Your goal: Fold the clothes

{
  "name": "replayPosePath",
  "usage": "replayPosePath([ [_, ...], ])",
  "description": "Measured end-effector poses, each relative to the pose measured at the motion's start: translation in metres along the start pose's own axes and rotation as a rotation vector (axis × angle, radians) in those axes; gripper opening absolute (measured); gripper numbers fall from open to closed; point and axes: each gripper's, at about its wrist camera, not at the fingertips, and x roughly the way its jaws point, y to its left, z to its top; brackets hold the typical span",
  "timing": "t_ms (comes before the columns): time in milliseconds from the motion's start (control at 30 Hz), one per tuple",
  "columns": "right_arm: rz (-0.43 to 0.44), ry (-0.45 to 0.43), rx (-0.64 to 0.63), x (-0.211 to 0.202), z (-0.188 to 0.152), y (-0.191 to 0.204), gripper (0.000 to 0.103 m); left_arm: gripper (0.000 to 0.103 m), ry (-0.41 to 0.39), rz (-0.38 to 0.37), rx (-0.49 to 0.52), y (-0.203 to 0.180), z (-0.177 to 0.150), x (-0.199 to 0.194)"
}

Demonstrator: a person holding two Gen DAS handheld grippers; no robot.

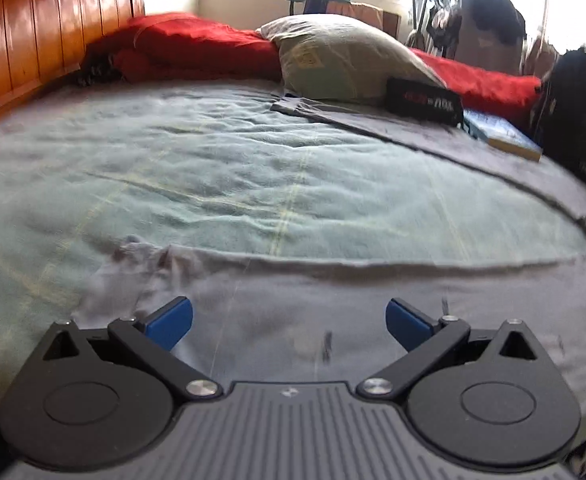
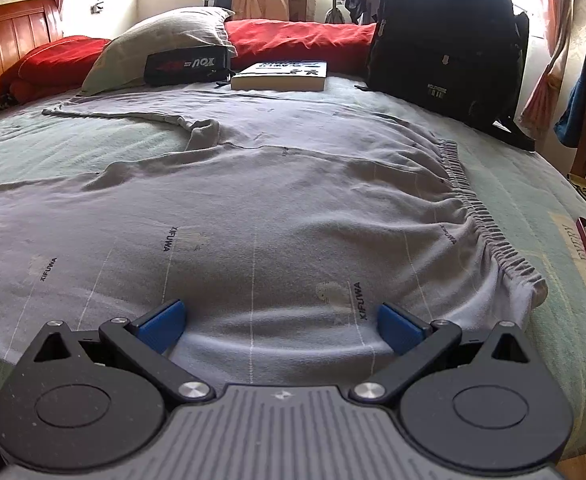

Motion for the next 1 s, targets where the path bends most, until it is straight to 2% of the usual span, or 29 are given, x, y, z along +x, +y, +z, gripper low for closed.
replayPosePath([
  [167, 0.001, 0.001, 0.001, 0.000, 0.000, 0.000, 0.103, 0.102, -0.003, -0.027, -0.097, 0.026, 0.008, 0.009],
  [233, 0.002, 0.001, 0.002, 0.000, 0.000, 0.000, 0.103, 0.102, -0.005, 0.002, -0.103, 0.020, 0.011, 0.001],
  [300, 0.002, 0.001, 0.002, 0.000, 0.000, -0.001, 0.103, 0.102, -0.016, 0.018, -0.067, 0.006, 0.012, -0.010],
  [400, 0.001, 0.001, 0.002, 0.001, 0.000, -0.001, 0.103, 0.102, -0.013, -0.058, 0.030, -0.024, 0.003, -0.020],
  [467, 0.002, -0.002, 0.002, 0.000, 0.000, -0.001, 0.103, 0.102, -0.005, -0.076, 0.109, -0.044, -0.009, -0.021],
  [567, 0.004, -0.008, 0.001, -0.001, -0.002, -0.002, 0.103, 0.102, 0.046, -0.028, 0.163, -0.055, -0.029, -0.014],
  [633, 0.007, -0.012, 0.000, -0.001, -0.002, -0.002, 0.103, 0.102, 0.052, 0.004, 0.161, -0.055, -0.041, -0.015],
  [733, 0.012, -0.018, -0.001, -0.002, -0.004, -0.003, 0.103, 0.102, 0.062, 0.033, 0.132, -0.057, -0.040, -0.024],
  [833, 0.009, -0.007, -0.004, -0.004, -0.001, -0.002, 0.103, 0.102, 0.049, 0.074, 0.217, -0.080, -0.032, -0.030],
  [1000, 0.032, 0.017, -0.010, -0.014, -0.002, -0.007, 0.103, 0.102, 0.007, -0.038, 0.354, -0.147, -0.022, -0.026],
])
